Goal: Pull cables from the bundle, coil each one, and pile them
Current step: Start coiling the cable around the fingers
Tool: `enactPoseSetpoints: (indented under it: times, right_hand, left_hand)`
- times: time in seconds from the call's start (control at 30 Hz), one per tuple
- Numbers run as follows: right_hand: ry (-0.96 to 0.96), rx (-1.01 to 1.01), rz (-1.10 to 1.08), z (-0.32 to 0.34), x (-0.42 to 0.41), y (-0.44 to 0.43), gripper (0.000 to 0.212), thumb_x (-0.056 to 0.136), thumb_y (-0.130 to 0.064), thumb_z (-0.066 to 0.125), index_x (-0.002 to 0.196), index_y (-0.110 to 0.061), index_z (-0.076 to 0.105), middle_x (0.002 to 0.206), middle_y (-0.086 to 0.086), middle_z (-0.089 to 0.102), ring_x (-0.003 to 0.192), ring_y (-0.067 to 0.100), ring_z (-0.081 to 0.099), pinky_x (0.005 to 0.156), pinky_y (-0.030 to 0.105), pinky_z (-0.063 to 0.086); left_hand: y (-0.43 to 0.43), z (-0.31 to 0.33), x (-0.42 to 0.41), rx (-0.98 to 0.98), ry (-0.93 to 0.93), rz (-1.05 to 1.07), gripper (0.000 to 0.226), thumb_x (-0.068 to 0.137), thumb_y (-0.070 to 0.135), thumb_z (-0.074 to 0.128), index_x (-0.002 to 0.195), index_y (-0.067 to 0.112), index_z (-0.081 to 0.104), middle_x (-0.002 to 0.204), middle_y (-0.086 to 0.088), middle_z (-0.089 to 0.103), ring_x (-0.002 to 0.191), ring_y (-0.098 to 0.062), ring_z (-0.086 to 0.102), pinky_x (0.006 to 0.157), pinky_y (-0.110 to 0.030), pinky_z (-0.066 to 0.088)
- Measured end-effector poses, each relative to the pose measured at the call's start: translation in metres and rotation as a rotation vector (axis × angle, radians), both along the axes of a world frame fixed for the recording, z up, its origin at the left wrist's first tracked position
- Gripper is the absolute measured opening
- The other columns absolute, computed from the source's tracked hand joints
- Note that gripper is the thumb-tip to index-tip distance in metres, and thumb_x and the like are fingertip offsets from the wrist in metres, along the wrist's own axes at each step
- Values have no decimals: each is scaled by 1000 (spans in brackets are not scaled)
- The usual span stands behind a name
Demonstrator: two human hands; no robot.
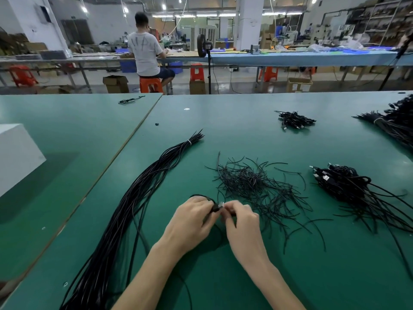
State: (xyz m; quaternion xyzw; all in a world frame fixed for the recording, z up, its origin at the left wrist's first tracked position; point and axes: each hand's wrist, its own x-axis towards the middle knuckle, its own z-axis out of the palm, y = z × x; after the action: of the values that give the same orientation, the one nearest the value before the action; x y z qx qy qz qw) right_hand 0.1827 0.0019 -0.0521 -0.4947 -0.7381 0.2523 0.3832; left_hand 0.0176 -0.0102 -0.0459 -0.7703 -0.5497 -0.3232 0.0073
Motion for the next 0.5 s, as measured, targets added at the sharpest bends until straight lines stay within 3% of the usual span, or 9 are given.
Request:
enactPoseSetpoints:
  times: [0.07,0.13,0.2,0.33,0.5]
  right_hand:
    - [81,-44,-25,-1,1,0,19,103,-30,58,91,-43,52,92,-17,57,96,7,48,81,28,42]
    - [134,-64,-6,-1,2,0,18,103,-28,58,93,-42,54,93,-12,62,96,14,56,81,29,47]
    - [210,-57,25,0,3,0,18,103,-22,59,96,-39,58,94,-10,67,92,11,63,79,25,50]
    - [341,15,86,3,5,-3,25,103,-9,59,105,-33,66,94,-15,74,87,7,70,72,10,48]
    - [399,-23,132,0,5,-1,21,103,-11,58,113,-27,66,96,-18,73,81,13,72,69,16,52]
  left_hand:
    - [-1,-1,1,51,52,-14,34,101,34,48,78,14,64,82,5,71,89,-14,62,85,-26,51]
    - [-2,0,1,47,93,2,36,101,34,47,83,12,69,89,3,75,97,-18,67,91,-30,53]
    - [-2,0,3,54,119,12,40,102,36,45,95,10,75,102,1,77,112,-20,67,100,-34,52]
    - [-1,5,7,8,61,-6,51,108,44,38,120,10,74,131,4,70,141,-11,49,119,-30,36]
    - [0,4,8,-79,-108,-12,46,107,40,42,145,18,58,152,21,44,147,7,29,123,-18,21]
